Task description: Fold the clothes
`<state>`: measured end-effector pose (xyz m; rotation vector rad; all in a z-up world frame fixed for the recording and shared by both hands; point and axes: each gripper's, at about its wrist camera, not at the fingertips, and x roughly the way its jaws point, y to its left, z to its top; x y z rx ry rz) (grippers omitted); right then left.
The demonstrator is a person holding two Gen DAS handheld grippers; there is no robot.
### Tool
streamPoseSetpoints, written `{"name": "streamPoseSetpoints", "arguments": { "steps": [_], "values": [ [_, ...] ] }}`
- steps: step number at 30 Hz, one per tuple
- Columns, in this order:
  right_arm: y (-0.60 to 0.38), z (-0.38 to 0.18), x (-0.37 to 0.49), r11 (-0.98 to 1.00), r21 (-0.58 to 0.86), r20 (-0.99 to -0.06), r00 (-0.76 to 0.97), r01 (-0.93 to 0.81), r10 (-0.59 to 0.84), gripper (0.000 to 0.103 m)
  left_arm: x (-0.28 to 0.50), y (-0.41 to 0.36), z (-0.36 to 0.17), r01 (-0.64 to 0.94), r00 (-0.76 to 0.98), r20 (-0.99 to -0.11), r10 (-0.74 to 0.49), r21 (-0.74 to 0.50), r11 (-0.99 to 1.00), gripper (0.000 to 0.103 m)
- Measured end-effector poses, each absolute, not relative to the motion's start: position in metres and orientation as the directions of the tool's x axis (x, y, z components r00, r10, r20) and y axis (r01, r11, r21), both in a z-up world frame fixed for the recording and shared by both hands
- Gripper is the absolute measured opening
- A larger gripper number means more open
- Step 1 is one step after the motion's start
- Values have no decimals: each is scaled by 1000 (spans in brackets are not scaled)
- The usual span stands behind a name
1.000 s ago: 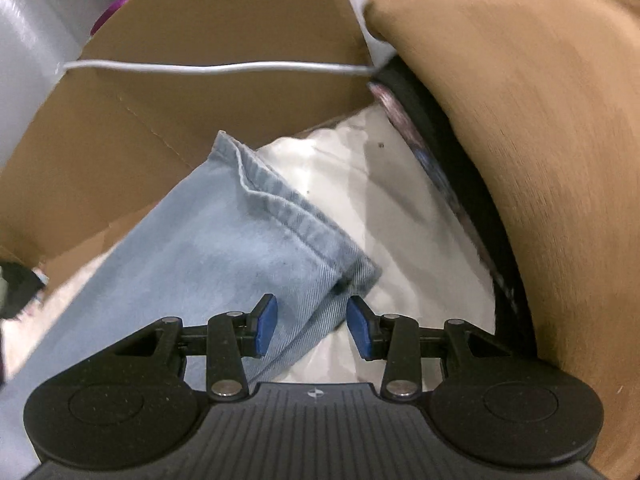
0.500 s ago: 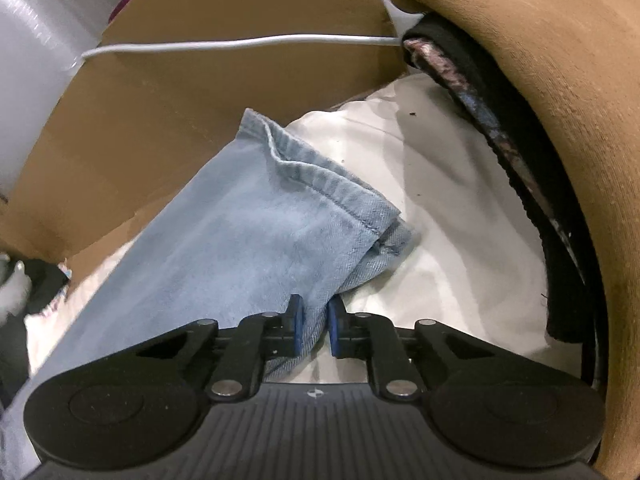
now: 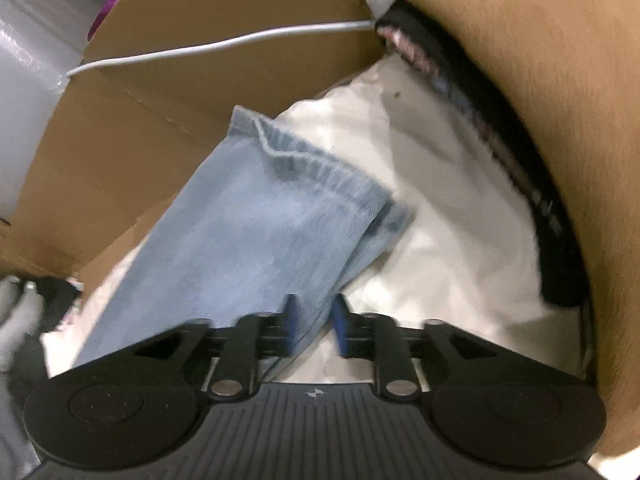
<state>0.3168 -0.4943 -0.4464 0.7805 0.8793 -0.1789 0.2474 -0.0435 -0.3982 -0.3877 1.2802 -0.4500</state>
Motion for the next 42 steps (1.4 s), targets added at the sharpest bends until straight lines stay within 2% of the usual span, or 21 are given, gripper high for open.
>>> {"name": "streamPoseSetpoints", "arguments": {
  "steps": [13, 25, 35, 42],
  "values": [
    [-465, -456, 306, 666, 671, -664, 664, 325, 344, 36, 245, -43, -400, 113, 243, -805, -541, -530, 840, 61],
    [-439, -466, 306, 575, 768, -595, 647, 283, 476, 36, 246, -42, -405, 111, 253, -805, -537, -527, 842, 61],
    [-421, -441, 324, 527, 822, -522, 655, 216, 546, 36, 247, -32, -409, 94, 282, -803, -526, -522, 848, 60],
    [-414, -445, 334, 543, 804, -554, 633, 240, 541, 37, 251, -25, -397, 109, 369, -761, -534, -535, 838, 59]
  ]
}}
